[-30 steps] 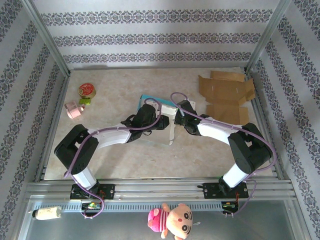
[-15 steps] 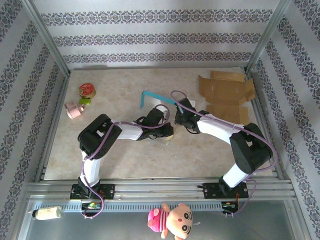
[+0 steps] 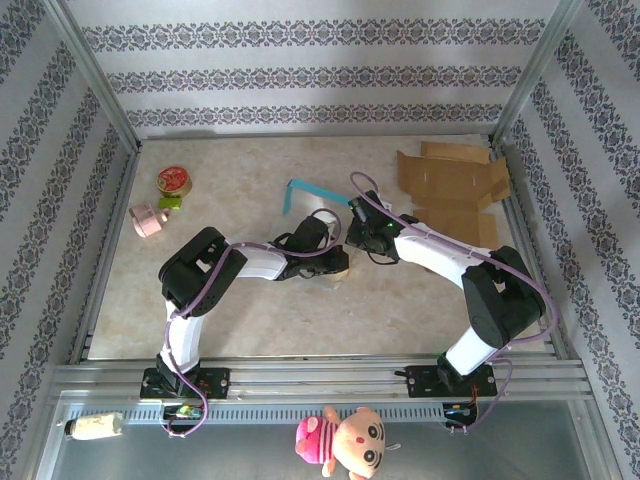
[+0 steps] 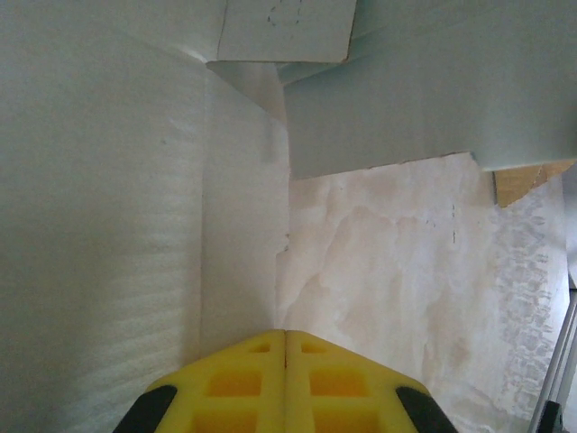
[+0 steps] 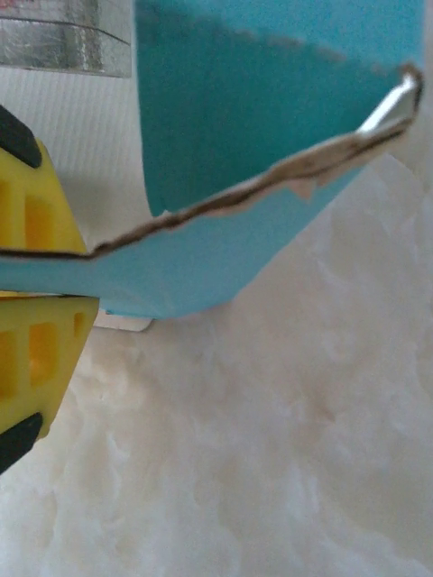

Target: Fold the paper box

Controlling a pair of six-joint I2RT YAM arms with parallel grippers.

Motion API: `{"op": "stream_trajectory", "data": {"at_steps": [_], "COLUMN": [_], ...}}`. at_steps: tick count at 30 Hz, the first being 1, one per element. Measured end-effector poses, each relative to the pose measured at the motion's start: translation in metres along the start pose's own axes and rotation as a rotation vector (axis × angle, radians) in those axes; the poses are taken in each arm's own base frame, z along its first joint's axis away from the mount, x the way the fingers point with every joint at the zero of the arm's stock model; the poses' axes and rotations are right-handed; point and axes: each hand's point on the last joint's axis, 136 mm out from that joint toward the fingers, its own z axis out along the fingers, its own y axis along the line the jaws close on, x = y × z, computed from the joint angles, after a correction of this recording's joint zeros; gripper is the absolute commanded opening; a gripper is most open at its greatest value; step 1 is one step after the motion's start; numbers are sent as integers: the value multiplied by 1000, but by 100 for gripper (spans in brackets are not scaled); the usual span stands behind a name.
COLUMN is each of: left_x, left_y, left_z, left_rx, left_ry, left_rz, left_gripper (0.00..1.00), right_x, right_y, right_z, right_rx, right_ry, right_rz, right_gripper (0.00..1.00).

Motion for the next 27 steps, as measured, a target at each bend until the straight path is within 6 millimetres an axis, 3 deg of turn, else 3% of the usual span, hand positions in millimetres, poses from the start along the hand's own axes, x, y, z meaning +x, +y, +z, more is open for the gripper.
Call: {"op": "stream_trajectory", "data": {"at_steps": [7,13,20,27], "left_x": [-1,-2,-2,-2], "left_y": [0,-2,-1,-1], "left_z": [0,1,0,-20], "left_rx": [6,13,19,-1], "left_ry": [0,-6,-19,-61], "left_rz": [-1,3,8,13], "left_gripper": [0,0,0,22], "right_x": [9,30,30,31], "right_y": [8,3,0,0], "right_z": [1,10,14,14], "right_rx": [-34,-22,-26,-20], "right_ry": [27,43,21,18], "right_rz": [69,50,59,54], "right_gripper": [11,11,10,10]}}
